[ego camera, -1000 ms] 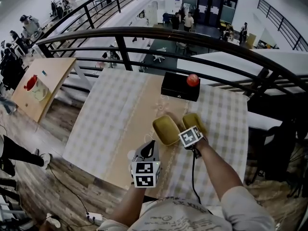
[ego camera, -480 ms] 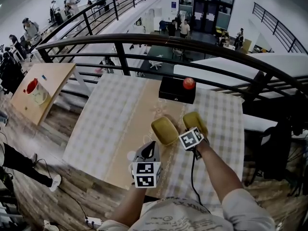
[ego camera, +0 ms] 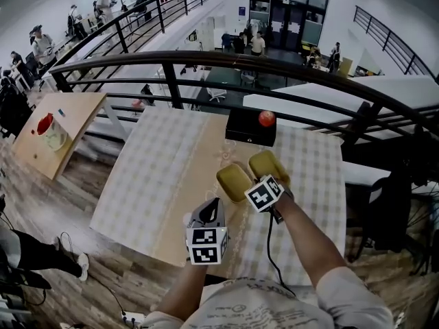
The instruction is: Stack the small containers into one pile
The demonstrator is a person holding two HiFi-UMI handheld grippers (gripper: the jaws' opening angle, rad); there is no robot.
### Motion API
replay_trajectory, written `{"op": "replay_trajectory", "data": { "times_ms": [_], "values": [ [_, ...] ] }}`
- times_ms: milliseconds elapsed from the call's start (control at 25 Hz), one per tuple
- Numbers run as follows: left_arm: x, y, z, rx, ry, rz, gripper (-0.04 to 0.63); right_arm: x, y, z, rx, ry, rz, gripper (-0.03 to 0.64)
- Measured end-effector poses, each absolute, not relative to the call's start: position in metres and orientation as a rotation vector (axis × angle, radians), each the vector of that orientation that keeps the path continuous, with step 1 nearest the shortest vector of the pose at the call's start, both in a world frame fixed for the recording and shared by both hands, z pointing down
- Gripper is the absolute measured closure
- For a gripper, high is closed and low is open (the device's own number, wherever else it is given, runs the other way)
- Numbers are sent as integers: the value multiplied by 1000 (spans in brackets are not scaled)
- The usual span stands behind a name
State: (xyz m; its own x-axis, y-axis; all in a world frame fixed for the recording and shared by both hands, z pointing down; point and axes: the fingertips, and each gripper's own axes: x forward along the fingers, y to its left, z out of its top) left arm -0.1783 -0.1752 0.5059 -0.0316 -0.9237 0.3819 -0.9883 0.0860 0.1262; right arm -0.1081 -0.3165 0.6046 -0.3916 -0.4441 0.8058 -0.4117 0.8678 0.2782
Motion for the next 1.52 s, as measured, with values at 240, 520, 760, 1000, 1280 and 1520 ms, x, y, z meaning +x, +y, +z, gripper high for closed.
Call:
{"op": "replay_trajectory", "data": {
  "times_ms": [240, 520, 760, 1000, 1280, 1520],
  "values": [
    [-199, -162, 504, 1870, -2029, 233, 591, -143, -296, 588, 591, -2059, -83, 598],
    [-226, -149, 506, 1830, -2054, 207, 592, -177, -277, 596, 556, -2051, -55, 598],
    [-251, -139, 514, 1799, -2055, 185, 591, -194, -267, 618, 556, -2016, -14, 598],
    [-272, -138, 525, 1789, -2040, 167, 591, -205, -265, 646, 564, -1970, 19, 598],
    [-290, -141, 537, 1785, -2002, 167, 591, -213, -270, 664, 581, -1926, 34, 598],
    [-304, -146, 545, 1796, -1974, 175, 591, -217, -275, 681, 597, -1885, 52, 598]
  ]
}}
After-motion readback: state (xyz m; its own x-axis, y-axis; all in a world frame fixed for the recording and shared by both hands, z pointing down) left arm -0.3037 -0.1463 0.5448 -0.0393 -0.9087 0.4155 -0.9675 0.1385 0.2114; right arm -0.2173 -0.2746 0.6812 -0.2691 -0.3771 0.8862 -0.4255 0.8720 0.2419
